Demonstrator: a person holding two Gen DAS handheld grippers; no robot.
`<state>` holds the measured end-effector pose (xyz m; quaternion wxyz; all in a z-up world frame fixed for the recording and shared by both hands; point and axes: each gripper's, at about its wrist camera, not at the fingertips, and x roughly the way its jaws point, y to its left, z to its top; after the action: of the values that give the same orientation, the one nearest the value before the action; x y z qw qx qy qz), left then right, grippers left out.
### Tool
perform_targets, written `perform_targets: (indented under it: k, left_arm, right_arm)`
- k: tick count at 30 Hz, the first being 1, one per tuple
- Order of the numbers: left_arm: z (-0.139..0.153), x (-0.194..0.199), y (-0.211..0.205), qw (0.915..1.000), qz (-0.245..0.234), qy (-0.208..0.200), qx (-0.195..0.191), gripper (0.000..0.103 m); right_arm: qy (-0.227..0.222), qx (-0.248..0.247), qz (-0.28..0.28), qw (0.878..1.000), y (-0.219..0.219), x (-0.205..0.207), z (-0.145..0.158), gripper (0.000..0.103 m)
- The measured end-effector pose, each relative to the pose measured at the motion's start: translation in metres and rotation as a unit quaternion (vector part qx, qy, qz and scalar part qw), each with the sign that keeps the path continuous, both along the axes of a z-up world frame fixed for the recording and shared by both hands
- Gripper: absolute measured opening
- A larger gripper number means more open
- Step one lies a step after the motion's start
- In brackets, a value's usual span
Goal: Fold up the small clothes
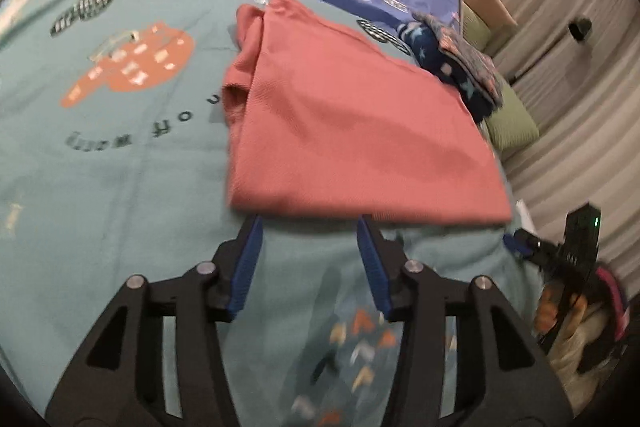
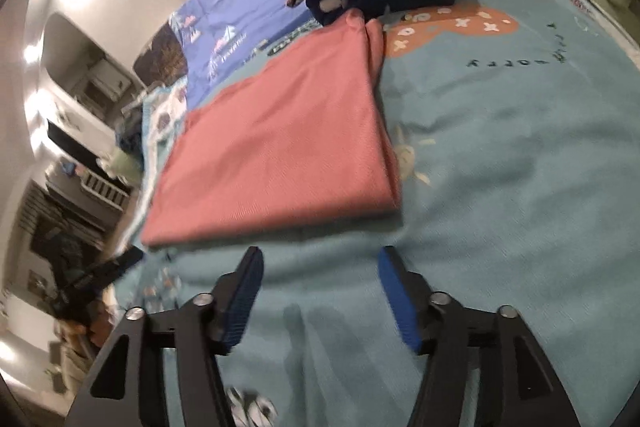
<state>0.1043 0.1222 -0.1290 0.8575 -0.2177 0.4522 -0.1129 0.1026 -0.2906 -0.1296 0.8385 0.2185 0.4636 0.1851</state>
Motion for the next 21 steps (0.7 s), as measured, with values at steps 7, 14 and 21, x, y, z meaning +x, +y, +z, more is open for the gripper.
perform_targets:
  k: [7, 14, 21]
  left_arm:
    - [-0.015, 0.022, 0.007, 0.9965, 0.046, 0.022, -0.066, 0.008]
    - [0.038, -0.012, 0.0, 0.9984, 0.017, -0.051, -0.014, 0.006]
    - [0.056, -0.073, -0.011, 0.998, -0.036, -0.047, 0.022, 0.006]
  right_arm:
    - [0.009, 0.01, -0.053, 0.998, 0.003, 0.036, -0.009, 0.023]
    - [-0.015, 0.047, -0.06, 0.997, -0.016, 0.015, 0.022, 0.003]
    - [-0.018, 0.007, -0.048, 0.999, -0.024, -0.048, 0.049, 0.003]
